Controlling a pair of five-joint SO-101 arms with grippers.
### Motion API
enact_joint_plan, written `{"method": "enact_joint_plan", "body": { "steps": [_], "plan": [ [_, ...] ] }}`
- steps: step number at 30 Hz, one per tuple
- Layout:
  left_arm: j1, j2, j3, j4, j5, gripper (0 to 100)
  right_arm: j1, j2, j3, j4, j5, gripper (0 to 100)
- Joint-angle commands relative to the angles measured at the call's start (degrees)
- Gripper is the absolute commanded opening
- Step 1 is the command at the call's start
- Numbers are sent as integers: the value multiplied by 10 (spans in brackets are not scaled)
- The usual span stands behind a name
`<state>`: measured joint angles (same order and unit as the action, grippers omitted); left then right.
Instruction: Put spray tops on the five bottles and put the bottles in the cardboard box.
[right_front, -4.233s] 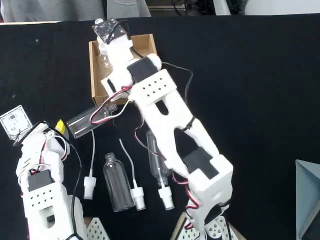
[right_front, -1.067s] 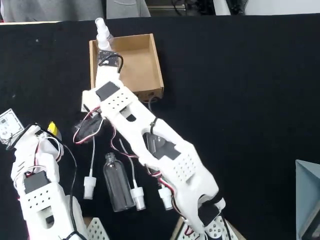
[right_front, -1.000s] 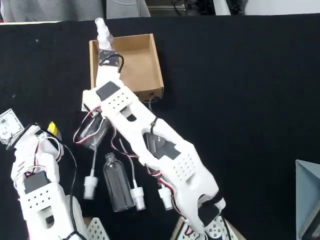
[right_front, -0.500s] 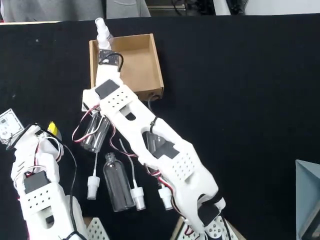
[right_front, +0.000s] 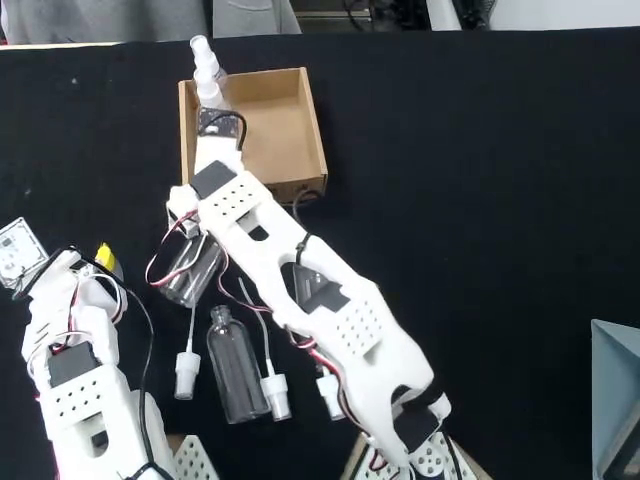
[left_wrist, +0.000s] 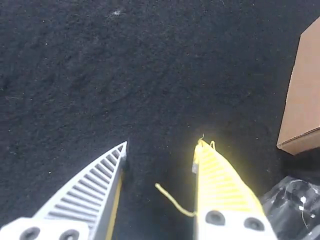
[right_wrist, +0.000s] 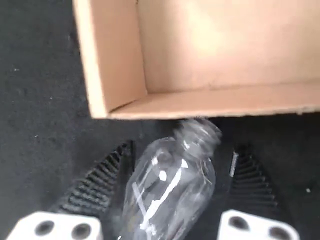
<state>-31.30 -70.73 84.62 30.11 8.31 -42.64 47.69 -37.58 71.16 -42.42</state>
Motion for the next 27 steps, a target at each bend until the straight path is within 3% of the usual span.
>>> {"method": "enact_joint_plan", "body": {
  "steps": [1, 11, 18, 27],
  "plan": [
    [0, -11, -11, -14, -1, 198, -11, 3, -64, 9, -4, 254],
    [0, -11, -11, -14, -2, 198, -18, 43, -147, 80, -4, 253],
    [0, -11, -11, -14, -2, 198, -16, 65, -188, 94, -4, 84],
    [0, -11, -11, -14, -3, 198, -16, 61, -232, 143, 19, 70]
  ]
}}
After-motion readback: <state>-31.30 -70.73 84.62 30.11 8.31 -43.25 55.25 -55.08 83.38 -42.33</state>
